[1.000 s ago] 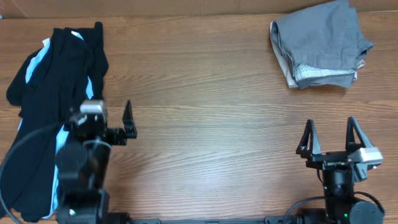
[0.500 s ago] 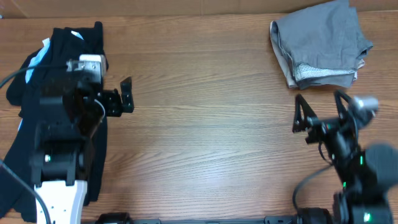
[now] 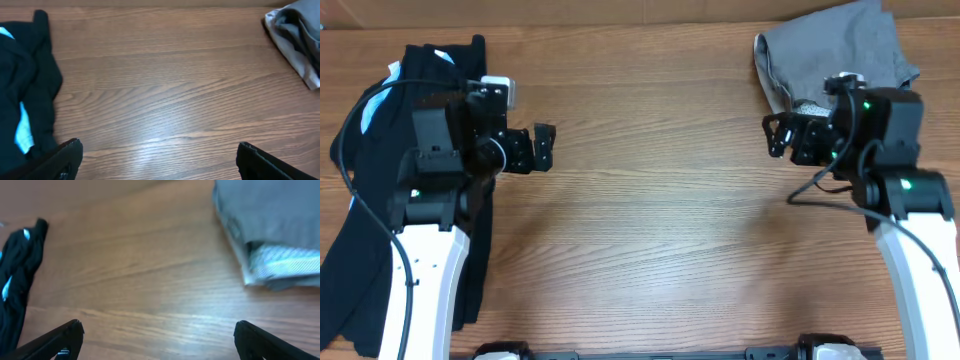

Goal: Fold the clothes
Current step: 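Reach the left gripper to the black clothes pile, right toward grey stack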

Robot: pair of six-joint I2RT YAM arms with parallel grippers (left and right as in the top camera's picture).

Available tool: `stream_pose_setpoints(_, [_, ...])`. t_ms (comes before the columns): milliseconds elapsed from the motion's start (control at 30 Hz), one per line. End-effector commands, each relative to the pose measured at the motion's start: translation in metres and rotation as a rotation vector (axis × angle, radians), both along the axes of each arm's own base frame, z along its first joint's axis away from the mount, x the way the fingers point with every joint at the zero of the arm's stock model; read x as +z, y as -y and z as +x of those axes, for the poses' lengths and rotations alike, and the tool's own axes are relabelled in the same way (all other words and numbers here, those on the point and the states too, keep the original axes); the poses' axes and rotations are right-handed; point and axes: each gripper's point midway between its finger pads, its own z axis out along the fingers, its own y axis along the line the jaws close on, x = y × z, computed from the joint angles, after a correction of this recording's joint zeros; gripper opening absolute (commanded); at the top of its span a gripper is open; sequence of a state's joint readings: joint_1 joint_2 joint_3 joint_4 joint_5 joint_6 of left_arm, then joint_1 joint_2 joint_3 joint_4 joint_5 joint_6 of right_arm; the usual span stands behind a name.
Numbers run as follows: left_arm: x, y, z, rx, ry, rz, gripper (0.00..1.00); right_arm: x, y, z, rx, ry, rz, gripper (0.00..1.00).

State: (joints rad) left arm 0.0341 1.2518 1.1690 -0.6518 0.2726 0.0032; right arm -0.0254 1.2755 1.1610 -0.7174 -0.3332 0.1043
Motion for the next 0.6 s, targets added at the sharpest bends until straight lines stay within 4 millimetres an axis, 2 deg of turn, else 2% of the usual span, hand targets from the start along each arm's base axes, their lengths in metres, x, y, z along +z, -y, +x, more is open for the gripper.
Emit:
stream_pose_setpoints(0, [0.017, -0.006, 0.011, -0.009, 0.024, -0.011, 1.0, 0.011, -0.02, 0.005, 0.092, 0.017, 0.084, 1.0])
stream_pose_setpoints(133, [0.023, -0.031, 0.026, 0.052, -0.034, -0.016, 1.0, 0.024, -0.041, 0.004, 0.226, 0.081, 0.14, 1.0])
stream_pose_setpoints(300, [0.028, -0.074, 0.062, 0.102, -0.106, 0.027, 0.98, 0.027, -0.043, 0.004, 0.241, 0.095, 0.145, 0.82])
stream_pose_setpoints(367, [0.022, -0.091, 0.075, 0.126, -0.143, 0.068, 0.98, 0.024, -0.043, 0.002, 0.24, 0.08, 0.147, 0.77])
stream_pose_setpoints(467, [0.002, -0.121, 0.091, 0.212, -0.213, 0.142, 0.98, 0.018, -0.042, -0.003, 0.235, 0.044, 0.15, 0.72])
stream_pose_setpoints(567, [-0.022, -0.134, 0.102, 0.22, -0.26, 0.167, 0.97, 0.014, -0.043, -0.007, 0.233, 0.017, 0.154, 0.7])
